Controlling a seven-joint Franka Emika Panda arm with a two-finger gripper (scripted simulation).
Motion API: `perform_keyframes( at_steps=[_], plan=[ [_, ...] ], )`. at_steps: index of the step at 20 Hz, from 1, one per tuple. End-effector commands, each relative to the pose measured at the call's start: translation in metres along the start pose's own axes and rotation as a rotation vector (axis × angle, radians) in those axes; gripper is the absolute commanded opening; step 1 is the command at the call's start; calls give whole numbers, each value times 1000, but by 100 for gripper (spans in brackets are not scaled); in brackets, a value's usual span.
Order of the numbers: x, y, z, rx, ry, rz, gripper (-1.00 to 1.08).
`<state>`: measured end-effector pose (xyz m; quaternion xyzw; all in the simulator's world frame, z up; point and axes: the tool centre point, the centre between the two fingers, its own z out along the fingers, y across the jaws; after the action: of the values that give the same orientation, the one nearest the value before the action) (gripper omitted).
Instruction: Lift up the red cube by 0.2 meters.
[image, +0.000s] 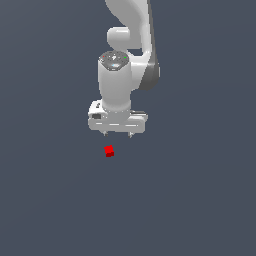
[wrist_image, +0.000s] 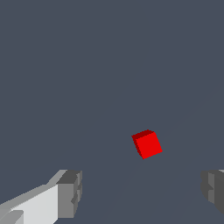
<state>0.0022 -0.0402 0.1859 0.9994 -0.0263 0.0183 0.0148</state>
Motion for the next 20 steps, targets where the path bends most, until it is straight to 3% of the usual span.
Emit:
perform_keyframes(
  at_steps=[1,11,20],
  plan=[
    [0,0,0,0,0,0,100],
    [-4,7,24,5,-4,-53,100],
    [-13,26,88,20,-16,-192,100]
  ],
)
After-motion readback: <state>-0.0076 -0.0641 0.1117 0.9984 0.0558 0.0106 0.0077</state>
